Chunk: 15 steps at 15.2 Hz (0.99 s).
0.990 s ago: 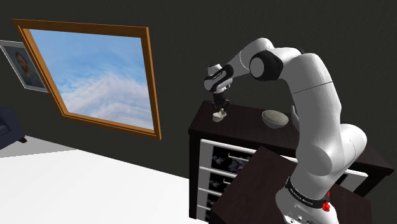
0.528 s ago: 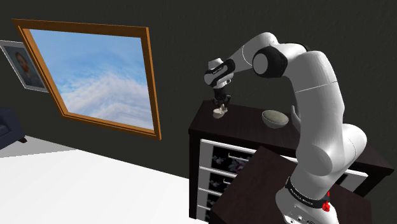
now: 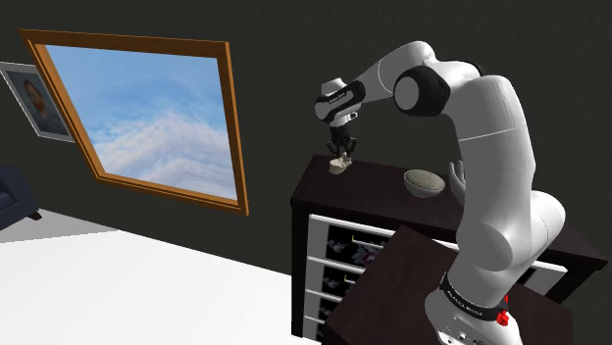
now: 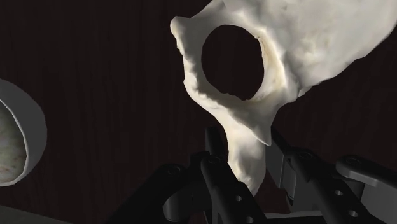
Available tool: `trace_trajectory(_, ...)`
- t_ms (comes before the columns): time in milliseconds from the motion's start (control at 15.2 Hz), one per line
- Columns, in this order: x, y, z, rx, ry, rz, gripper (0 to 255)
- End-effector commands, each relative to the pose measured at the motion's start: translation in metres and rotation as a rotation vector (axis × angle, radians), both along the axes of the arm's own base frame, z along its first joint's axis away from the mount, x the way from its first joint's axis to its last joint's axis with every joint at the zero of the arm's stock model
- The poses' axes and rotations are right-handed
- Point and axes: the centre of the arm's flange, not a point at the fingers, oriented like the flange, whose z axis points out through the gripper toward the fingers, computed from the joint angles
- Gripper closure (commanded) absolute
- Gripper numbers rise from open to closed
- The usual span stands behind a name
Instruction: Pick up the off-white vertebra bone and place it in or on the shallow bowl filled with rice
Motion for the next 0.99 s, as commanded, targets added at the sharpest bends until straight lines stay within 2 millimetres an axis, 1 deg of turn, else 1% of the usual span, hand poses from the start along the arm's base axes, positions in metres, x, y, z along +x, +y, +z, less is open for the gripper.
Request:
trace_trajectory(0,-0.001,0.0,0.011,0.0,0.0,0.0,255)
trace_trajectory(66,-0.001,0.0,0.016,0.0,0.0,0.0,255)
trace_trajectory(132,-0.001,0.0,0.017,0.0,0.0,0.0,255)
trace_trajectory(924,-0.11,-0.115,0.018,0.0,0.0,0.0,255)
